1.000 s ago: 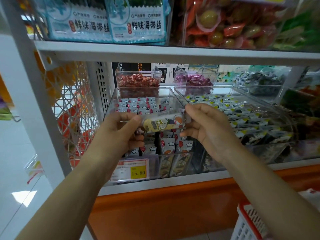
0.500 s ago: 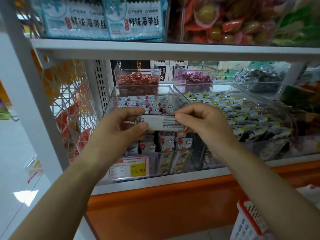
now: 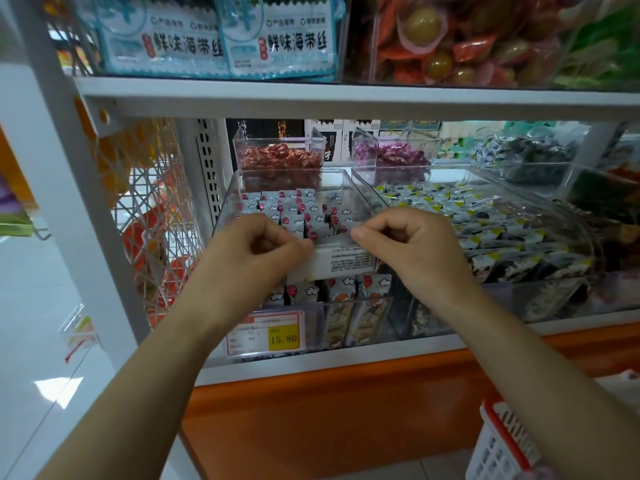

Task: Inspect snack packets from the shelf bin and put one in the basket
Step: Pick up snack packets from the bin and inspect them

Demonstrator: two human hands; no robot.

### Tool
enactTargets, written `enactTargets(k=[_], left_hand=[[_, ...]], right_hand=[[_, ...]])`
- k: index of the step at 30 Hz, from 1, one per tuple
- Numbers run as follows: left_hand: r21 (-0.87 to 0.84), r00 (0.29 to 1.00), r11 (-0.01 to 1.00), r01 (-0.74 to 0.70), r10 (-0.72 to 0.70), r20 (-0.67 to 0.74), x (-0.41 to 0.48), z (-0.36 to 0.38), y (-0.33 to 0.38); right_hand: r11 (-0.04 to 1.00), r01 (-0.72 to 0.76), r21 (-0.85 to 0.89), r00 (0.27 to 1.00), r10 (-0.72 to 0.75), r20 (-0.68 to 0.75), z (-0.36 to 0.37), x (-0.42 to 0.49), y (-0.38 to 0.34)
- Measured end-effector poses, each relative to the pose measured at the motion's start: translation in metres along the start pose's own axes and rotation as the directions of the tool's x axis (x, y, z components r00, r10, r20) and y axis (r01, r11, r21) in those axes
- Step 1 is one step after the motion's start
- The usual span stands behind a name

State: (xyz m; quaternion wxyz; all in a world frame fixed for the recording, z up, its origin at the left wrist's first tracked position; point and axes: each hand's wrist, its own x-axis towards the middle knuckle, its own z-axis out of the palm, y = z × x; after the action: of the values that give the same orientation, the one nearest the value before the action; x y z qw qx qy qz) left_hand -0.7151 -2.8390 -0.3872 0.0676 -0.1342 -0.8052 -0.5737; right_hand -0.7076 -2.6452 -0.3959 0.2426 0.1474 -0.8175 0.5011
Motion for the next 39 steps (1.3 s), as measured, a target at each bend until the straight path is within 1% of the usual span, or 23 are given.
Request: enactTargets(k=[3,8,11,13,14,17,19,23,25,27,29,30,32,33,34,36,38,39], left_hand=[[-0.004,1.0,1.0,0.01,-0.01,0.006,0.003,-0.006,0.001],[0.065,0.998,0.996,-0.067,0.068,-0.014,0.003,-0.009,0.001],[0.065,0.996,0.994,-0.092,0.093,-0.015,0.002,-0.008,0.002],[0.061,0.996,0.994,-0.087,0.085,0.039,0.0,-0.007,0.003],[0.065,0.995,0.994,-0.082,0.077,0.068,-0.001,-0.006,0.004],[0.068,0.992,0.994,-0.084,0.076,0.105,-0.001,-0.006,0.004],[0.058,0.991,0.994,-0.098,0.092,0.096,0.0,-0.007,0.002],[0.067,0.986,0.99,-0.125,0.116,0.117,0.001,-0.008,-0.001],[0.072,0.985,0.988,-0.134,0.125,0.116,0.002,-0.007,-0.003],[0.086,0.988,0.986,-0.143,0.136,0.079,0.004,-0.005,-0.006],[0.062,0.991,0.989,-0.133,0.135,-0.017,0.007,-0.003,-0.01],[0.025,0.991,0.993,-0.114,0.116,-0.074,0.008,-0.003,-0.01],[-0.016,0.985,0.996,-0.089,0.085,-0.148,0.01,-0.001,-0.009],[-0.014,0.983,0.996,-0.088,0.085,-0.16,0.011,0.0,-0.008],[-0.009,0.982,0.996,-0.092,0.089,-0.166,0.011,0.001,-0.006],[0.037,0.972,0.993,-0.115,0.12,-0.2,0.014,0.0,-0.004],[0.119,0.947,0.984,-0.129,0.158,-0.279,0.019,-0.006,-0.003],[0.157,0.936,0.979,-0.129,0.173,-0.306,0.022,-0.009,-0.003]], right_hand=[[1.0,0.008,0.007,0.999,-0.009,0.043,-0.002,0.001,-0.001],[0.999,0.002,0.051,0.998,-0.006,0.068,-0.004,0.002,-0.002],[0.999,0.011,0.034,1.0,-0.011,0.017,-0.001,0.002,0.001],[1.0,-0.002,0.007,1.0,0.002,-0.022,0.001,0.002,0.002],[0.999,-0.033,0.037,0.999,0.034,-0.013,0.0,0.003,0.002],[0.959,-0.187,0.213,0.976,0.157,0.149,-0.006,0.005,0.0],[0.944,-0.22,0.247,0.962,0.167,0.217,-0.01,0.007,0.0],[0.94,-0.222,0.257,0.952,0.152,0.267,-0.012,0.009,0.002],[0.939,-0.223,0.263,0.955,0.157,0.25,-0.012,0.008,0.004],[0.939,-0.216,0.266,0.964,0.161,0.213,-0.009,0.009,0.008],[0.928,-0.217,0.304,0.962,0.151,0.226,-0.004,0.007,0.007],[0.936,-0.204,0.286,0.961,0.135,0.243,-0.002,0.006,0.007],[0.979,-0.139,0.148,0.961,0.097,0.258,0.003,0.005,0.007],[0.987,-0.115,0.112,0.967,0.085,0.239,0.006,0.005,0.005],[0.989,-0.095,0.114,0.978,0.072,0.195,0.007,0.005,0.004],[0.987,-0.075,0.145,0.997,0.069,0.046,0.007,0.009,0.001],[0.99,-0.072,0.123,0.992,0.084,-0.097,0.002,0.015,0.0],[0.992,-0.072,0.099,0.985,0.086,-0.146,0.0,0.018,0.001]])
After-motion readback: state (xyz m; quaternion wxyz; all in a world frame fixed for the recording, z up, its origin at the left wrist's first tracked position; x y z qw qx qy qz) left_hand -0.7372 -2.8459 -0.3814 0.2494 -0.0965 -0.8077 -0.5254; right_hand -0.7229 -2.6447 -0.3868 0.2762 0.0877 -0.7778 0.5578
